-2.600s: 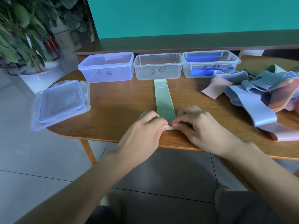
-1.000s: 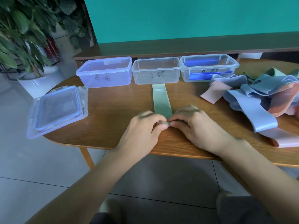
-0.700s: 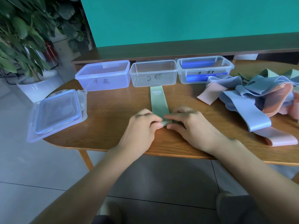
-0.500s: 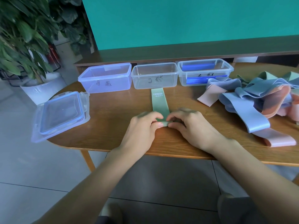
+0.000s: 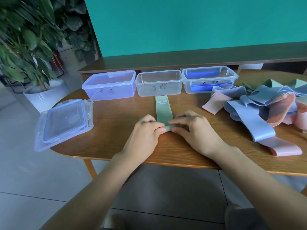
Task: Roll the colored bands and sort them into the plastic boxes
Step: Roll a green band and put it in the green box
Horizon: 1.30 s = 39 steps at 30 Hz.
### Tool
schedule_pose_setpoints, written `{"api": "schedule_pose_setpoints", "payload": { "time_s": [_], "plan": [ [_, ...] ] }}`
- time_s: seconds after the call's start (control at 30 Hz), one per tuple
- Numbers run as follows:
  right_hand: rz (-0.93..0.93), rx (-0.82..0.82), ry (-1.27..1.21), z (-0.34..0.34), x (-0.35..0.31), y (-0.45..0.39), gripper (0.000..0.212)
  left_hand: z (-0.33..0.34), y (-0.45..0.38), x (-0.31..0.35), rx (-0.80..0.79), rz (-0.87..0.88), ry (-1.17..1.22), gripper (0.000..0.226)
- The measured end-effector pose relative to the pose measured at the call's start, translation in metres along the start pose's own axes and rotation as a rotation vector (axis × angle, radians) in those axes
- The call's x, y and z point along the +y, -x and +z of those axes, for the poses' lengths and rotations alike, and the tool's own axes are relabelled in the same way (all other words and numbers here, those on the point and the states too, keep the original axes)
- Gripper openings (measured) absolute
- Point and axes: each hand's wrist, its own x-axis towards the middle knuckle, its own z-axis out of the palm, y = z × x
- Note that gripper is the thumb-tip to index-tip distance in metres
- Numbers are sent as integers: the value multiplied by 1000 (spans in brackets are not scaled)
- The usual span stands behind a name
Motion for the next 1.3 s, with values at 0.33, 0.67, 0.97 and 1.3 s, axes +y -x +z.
{"api": "schedule_pose_setpoints", "payload": {
  "time_s": [0.33,0.67,0.97,1.3],
  "plan": [
    [-17,-93,92,5,14,-23,18,0,-8,-7,36,26,61,14],
    [-62,1,63,10,24,-31,14,2,-23,-12,-37,11,42,17],
    [-50,-139,207,6,27,-40,30,6,-25,-14,73,19,31,19],
    [-136,63,192,15,26,-36,23,10,-34,-17,42,12,28,16]
  ]
}}
